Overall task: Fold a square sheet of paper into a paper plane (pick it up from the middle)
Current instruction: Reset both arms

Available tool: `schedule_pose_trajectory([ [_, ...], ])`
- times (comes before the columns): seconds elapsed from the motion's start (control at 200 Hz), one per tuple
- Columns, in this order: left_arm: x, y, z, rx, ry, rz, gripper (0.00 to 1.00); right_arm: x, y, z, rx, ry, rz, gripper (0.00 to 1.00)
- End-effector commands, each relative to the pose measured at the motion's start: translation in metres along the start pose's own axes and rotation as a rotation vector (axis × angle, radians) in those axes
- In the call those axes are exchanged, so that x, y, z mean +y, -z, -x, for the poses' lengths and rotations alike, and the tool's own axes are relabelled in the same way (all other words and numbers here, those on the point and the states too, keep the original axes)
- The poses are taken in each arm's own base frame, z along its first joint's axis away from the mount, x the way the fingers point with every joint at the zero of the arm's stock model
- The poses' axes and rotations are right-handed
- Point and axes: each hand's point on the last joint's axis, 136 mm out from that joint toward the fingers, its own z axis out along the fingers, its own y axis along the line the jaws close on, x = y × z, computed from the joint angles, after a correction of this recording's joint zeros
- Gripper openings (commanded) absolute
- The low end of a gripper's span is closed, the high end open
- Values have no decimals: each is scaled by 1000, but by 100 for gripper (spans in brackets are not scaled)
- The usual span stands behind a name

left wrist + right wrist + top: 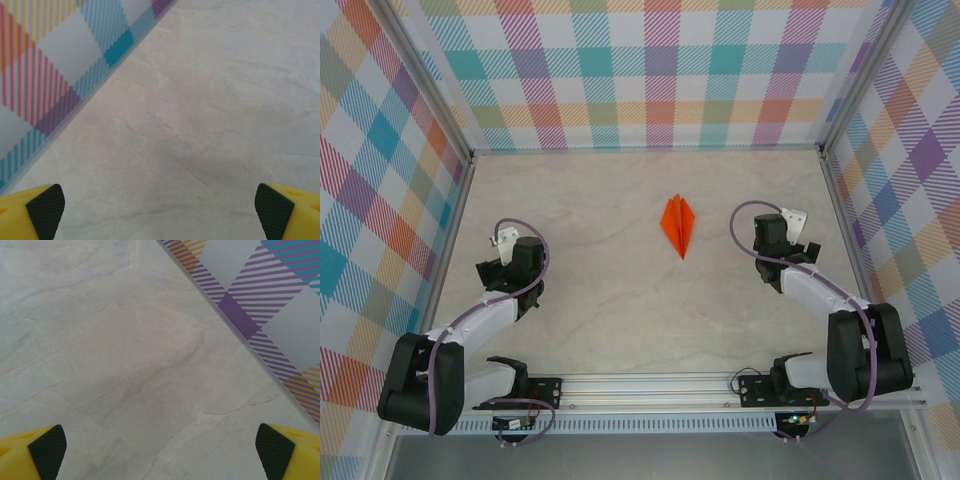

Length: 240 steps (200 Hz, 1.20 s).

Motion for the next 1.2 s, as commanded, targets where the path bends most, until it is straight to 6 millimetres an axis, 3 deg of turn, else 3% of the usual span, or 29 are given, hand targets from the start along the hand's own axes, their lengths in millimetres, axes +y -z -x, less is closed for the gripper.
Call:
schedule_pose_trajectory([
  [0.0,-26,-2,31,-139,50,-188,100,20,-7,18,-131,-17,95,100],
  [0.25,-49,-9,31,-208,66,-376,100,49,-10,28,-250,-27,325,100],
  [0.38,-72,-16,27,-178,53,-467,100,58,-18,22,-244,-20,392,100],
  [0.555,-90,-30,18,-148,33,-505,100,72,-13,18,-245,24,478,100],
  [0.87,-97,-42,7,-109,11,-499,100,81,-6,14,-264,42,582,100],
  [1.195,-100,-42,7,-105,0,-515,100,78,-16,8,-242,11,578,100],
])
